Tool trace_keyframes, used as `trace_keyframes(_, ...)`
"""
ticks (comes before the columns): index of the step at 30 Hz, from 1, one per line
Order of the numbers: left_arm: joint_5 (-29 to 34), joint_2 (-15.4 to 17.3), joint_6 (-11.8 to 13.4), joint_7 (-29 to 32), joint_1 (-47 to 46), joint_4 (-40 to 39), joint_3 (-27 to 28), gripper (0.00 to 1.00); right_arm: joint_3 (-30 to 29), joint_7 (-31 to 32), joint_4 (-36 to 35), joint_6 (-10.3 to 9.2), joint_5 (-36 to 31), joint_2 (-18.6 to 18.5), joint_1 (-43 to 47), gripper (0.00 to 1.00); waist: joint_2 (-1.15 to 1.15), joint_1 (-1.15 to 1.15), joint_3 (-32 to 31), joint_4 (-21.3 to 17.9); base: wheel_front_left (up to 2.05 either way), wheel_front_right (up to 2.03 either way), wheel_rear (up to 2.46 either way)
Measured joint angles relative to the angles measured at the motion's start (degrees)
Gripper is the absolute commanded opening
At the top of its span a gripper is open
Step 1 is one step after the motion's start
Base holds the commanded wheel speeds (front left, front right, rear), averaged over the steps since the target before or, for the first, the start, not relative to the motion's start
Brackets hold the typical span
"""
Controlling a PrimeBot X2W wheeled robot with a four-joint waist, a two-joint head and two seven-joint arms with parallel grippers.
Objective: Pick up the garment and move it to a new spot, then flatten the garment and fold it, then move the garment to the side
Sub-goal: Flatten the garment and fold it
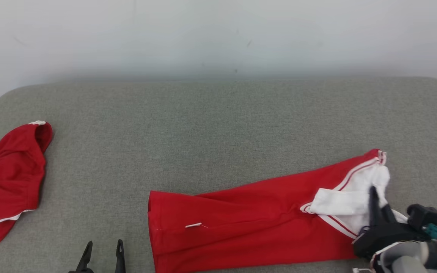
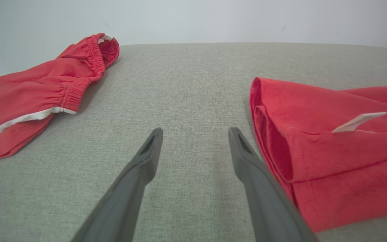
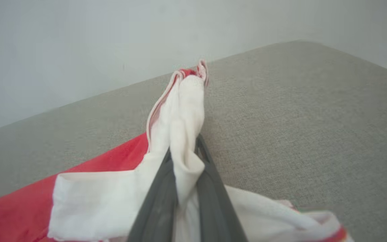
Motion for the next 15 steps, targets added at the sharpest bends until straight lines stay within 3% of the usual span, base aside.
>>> trace_keyframes(8,-0.3,0.0,0.0,0.0,0.0,0.6,-1.0,1.00,14.1,0.0,-8.1,0.00,3.3,3.1,2.1,0.00,0.00,0.00,-1.1,-1.0,0.00,0.00,0.00)
trace_keyframes(15,-0.5,0.0,-0.1,0.0,0.0,1.1,-3.5,1.00,27.5,0.0,-8.7,0.00,10.4,3.9,2.1,0.00,0.00,0.00,-1.3,0.3,0.00,0.00,0.00)
